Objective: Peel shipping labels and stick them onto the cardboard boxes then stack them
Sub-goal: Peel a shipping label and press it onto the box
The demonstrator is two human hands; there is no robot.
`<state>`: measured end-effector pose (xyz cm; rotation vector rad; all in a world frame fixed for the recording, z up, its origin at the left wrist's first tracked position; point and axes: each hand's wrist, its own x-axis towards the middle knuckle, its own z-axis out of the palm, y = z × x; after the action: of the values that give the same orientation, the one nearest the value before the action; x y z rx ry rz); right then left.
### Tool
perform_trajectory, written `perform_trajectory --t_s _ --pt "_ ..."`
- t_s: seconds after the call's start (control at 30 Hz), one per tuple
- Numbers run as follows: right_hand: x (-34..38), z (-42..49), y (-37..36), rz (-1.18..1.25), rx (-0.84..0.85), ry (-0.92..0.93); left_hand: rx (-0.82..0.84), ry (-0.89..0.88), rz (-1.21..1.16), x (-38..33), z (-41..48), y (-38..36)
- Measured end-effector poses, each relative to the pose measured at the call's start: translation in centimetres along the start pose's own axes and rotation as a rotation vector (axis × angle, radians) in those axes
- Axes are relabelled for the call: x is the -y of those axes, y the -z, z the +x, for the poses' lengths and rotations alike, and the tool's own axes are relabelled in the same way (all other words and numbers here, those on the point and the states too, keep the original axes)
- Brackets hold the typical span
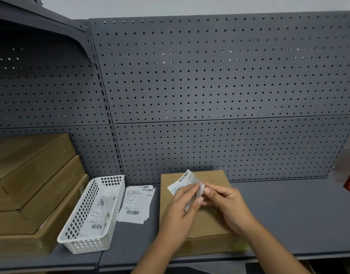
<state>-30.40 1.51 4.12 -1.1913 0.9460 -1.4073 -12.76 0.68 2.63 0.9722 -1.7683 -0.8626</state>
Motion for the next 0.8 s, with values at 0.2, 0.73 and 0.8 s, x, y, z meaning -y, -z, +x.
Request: perform_trajectory --t_s 0.2,0.73,0.8 --pt "0.3 -0.3 -0.2 0.0 -0.034 0.008 0.005 -0.024 0.039 0.0 -0.1 0.0" --pt "2.5 -1.2 -1.4 0.008 -0.026 0.107 -0.054 -0.079 -0.003 -3.1 -0.6 0.5" --pt "3.2 -1.4 -1.7 0.009 -0.04 0.129 -0.058 -0.1 -0.03 -4.2 -0.8 0.6"
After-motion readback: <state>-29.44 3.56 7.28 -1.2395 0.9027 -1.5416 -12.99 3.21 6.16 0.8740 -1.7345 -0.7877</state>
